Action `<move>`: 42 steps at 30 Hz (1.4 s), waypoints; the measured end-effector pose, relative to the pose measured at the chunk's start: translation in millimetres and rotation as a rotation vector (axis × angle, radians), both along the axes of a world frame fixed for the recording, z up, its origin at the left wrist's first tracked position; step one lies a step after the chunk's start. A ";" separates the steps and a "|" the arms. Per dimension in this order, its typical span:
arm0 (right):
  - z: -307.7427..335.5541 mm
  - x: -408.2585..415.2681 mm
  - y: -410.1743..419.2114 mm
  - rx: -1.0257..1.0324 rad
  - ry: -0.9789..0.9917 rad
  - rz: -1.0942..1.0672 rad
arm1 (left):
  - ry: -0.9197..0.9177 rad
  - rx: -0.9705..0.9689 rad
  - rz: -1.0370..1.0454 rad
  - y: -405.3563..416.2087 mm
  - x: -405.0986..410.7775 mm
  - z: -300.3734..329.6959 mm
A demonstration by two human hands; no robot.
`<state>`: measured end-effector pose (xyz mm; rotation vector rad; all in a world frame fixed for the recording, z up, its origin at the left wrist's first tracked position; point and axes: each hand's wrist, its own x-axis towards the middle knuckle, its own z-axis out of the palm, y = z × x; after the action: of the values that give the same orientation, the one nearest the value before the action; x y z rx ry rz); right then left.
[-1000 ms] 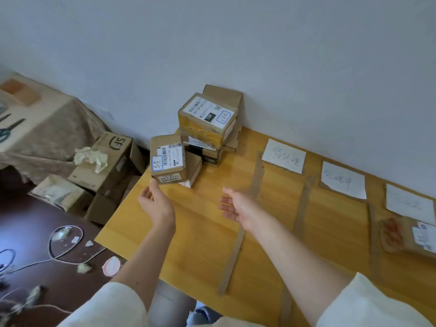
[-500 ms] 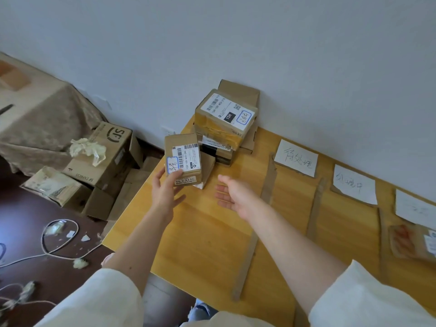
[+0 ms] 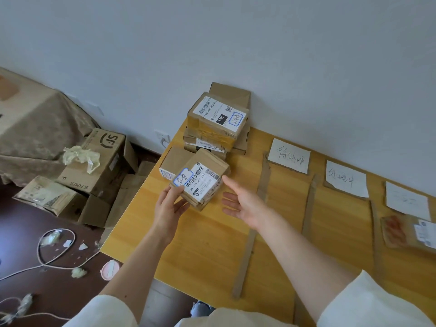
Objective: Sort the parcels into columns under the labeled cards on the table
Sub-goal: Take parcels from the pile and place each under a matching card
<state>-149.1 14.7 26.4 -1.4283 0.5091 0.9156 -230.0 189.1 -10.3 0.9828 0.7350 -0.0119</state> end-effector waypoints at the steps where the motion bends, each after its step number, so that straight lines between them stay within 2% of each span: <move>1: -0.5 -1.6 -3.6 0.015 0.003 -0.016 | -0.007 0.000 -0.020 -3.7 0.7 1.2; 11: -4.7 -26.8 -49.3 0.243 0.018 -0.233 | -0.073 0.111 -0.187 -34.9 9.4 11.3; 20: -12.6 -44.4 -88.2 0.236 0.023 -0.281 | -0.003 0.117 -0.186 -75.2 17.0 12.2; 30: -11.5 -59.8 -142.9 0.289 0.038 -0.437 | -0.004 0.109 -0.305 -134.9 22.9 13.2; 38: -13.9 -73.7 -206.4 0.267 0.061 -0.632 | 0.067 0.144 -0.448 -207.3 28.3 13.2; 42: -15.7 -82.1 -241.0 0.270 0.012 -0.627 | 0.073 0.143 -0.513 -249.7 27.5 17.0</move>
<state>-231.2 -226.2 10.7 -0.9307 0.7554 0.4628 -202.5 -60.6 6.7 1.2926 0.5383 -0.4489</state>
